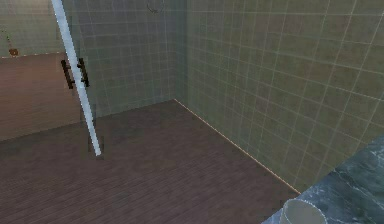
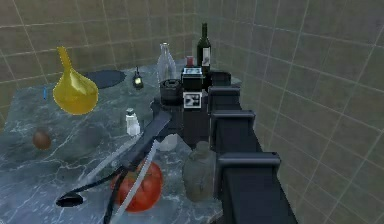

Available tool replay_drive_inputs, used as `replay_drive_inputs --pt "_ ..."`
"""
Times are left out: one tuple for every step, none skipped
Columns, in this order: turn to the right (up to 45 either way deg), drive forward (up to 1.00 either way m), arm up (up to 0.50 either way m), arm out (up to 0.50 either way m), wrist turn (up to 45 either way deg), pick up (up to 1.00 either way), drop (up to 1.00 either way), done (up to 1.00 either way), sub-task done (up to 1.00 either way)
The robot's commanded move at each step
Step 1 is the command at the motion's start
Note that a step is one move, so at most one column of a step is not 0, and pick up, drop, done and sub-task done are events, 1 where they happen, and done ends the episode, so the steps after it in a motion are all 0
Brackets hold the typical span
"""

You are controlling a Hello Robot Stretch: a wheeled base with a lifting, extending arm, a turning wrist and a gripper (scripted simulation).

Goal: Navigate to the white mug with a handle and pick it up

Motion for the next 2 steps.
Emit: replay_drive_inputs --pt "0.0 0.00 0.00 0.00 45.0 0.00 0.00 0.00 0.00" --pt "0.0 0.00 0.00 0.00 45.0 0.00 0.00 0.00 0.00"
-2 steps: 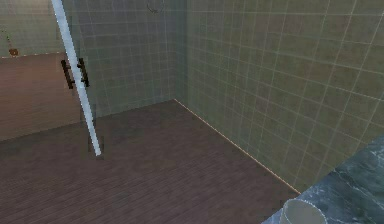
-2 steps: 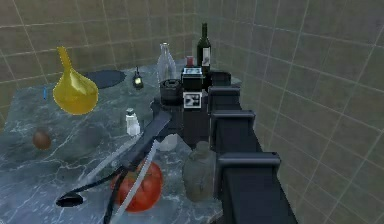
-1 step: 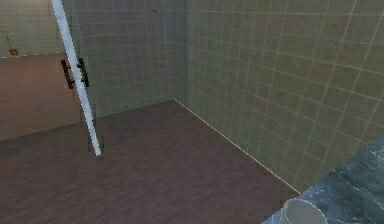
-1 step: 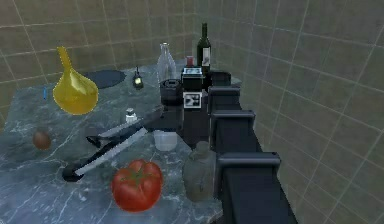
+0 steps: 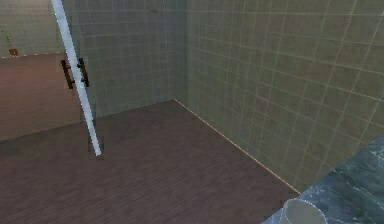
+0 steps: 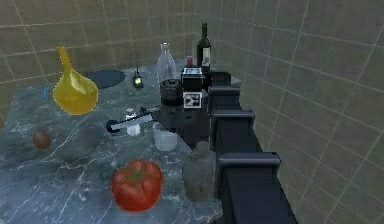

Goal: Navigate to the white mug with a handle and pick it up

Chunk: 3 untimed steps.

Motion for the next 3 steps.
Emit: replay_drive_inputs --pt "0.0 0.00 0.00 0.00 27.0 0.00 0.00 0.00 0.00" --pt "0.0 0.00 -0.12 0.00 0.0 0.00 0.00 0.00 0.00" --pt "0.0 0.00 0.00 0.00 0.0 1.00 0.00 0.00 0.00"
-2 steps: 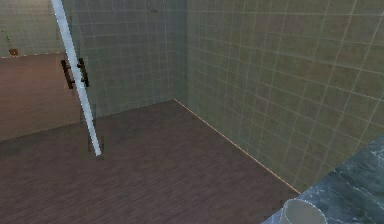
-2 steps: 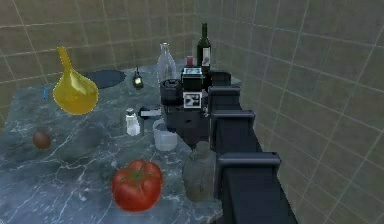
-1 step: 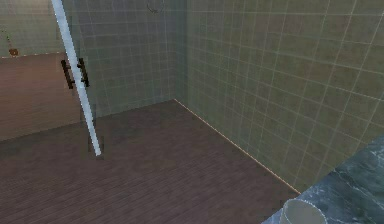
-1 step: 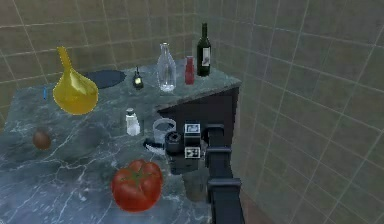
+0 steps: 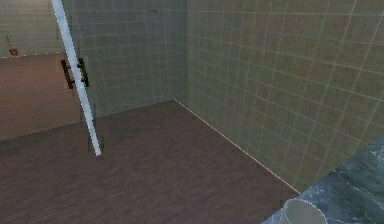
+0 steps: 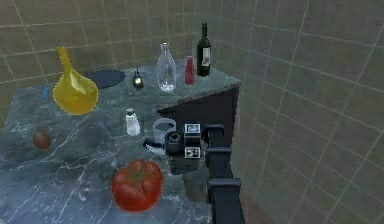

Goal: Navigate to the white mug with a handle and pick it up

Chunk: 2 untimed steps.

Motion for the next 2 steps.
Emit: replay_drive_inputs --pt "0.0 0.00 0.10 0.00 0.0 0.00 0.00 0.00 0.00" --pt "0.0 0.00 0.00 0.00 0.0 0.00 0.00 1.00 0.00"
